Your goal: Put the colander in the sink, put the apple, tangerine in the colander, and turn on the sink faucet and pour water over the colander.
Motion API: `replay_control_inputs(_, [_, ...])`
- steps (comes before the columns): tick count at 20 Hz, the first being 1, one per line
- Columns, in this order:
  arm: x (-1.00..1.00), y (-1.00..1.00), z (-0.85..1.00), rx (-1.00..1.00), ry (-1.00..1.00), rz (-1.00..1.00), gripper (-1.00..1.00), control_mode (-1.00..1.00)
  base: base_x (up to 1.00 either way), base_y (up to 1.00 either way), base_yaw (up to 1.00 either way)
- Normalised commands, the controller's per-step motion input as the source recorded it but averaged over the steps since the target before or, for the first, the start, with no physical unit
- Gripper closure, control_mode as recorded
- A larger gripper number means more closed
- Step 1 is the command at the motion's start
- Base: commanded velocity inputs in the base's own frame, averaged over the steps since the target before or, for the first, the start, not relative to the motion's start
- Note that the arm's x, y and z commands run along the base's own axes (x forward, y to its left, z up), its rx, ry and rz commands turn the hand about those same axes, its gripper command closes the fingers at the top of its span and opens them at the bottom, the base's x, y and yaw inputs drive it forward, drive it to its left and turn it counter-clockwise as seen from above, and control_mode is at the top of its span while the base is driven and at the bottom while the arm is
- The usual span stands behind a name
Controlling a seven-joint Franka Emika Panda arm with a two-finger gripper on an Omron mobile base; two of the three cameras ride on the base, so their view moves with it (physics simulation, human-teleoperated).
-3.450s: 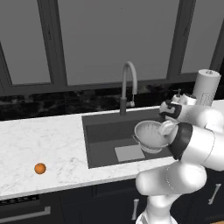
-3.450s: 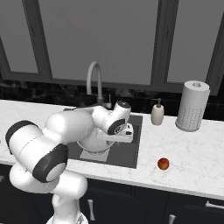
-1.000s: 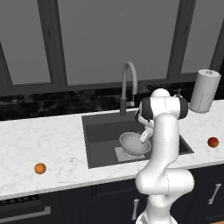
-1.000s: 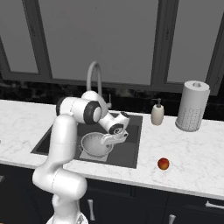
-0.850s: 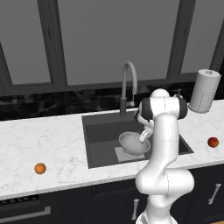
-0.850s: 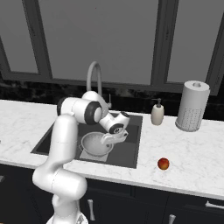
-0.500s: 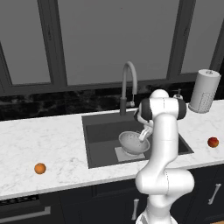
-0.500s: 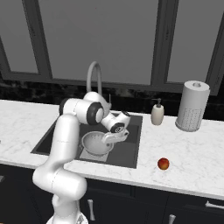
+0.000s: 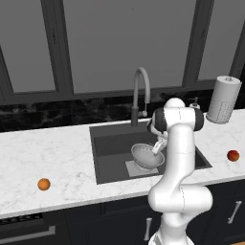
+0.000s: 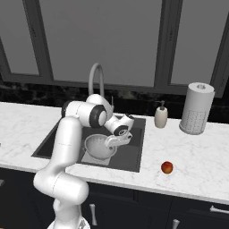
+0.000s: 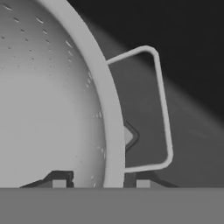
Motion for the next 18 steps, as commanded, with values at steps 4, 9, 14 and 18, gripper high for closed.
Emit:
replay_control_inputs(4, [0.0, 0.0, 0.0, 0.0, 0.0, 0.0, -1.0, -1.0, 0.0, 0.0, 0.0])
replay_control_inputs(9, [-0.09, 0.0, 0.15, 0.0, -0.03, 0.0, -1.0, -1.0, 0.0, 0.0, 0.0])
replay_control_inputs(14, [-0.19, 0.0, 0.61, 0.0, 0.0, -0.03, -1.0, -1.0, 0.0, 0.0, 0.0])
replay_control_inputs(18, [-0.64, -0.15, 0.7, 0.0, 0.0, -0.09, -1.0, -1.0, 0.0, 0.0, 0.0])
